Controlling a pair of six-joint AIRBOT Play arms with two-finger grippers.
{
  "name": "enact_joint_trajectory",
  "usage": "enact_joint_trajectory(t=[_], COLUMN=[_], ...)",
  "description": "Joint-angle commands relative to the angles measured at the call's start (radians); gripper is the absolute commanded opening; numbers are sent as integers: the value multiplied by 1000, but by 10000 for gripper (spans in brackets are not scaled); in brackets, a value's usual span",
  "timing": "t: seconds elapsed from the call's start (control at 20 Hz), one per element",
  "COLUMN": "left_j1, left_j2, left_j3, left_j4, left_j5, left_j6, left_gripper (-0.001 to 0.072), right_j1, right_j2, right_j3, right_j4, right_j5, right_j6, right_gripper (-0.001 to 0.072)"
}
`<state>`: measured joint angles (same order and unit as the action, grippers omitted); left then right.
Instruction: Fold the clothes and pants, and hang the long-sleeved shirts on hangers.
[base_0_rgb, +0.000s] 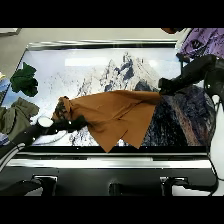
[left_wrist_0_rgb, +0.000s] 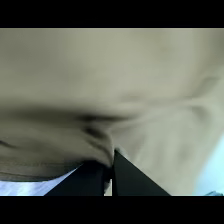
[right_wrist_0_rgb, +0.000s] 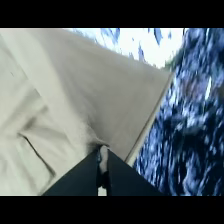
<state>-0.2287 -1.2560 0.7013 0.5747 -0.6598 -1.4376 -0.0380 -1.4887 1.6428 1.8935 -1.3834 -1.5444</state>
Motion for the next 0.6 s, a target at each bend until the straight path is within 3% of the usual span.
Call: enact_joint_trajectory(t=[0.0,0.15,0.3,0.55], left_j1=[79,174,225,234], left_j2=[37,93,156,330], left_j3=[260,616,953,1181], left_j4=[111,321,578,861], left_j5=[-160,-340,-504,-662], left_j6=[39,-8,-72,-120], left_gripper=[15,15,15,15], right_j1=[1,1,1,1], right_j2=[105,248,422,753], right_j3=[44,130,190,192], right_j4=[-8,-53,-141,-204], right_j5=[141,232,230,169], right_j6=[-8,-6,-3,13], right_gripper=[28,28,28,28])
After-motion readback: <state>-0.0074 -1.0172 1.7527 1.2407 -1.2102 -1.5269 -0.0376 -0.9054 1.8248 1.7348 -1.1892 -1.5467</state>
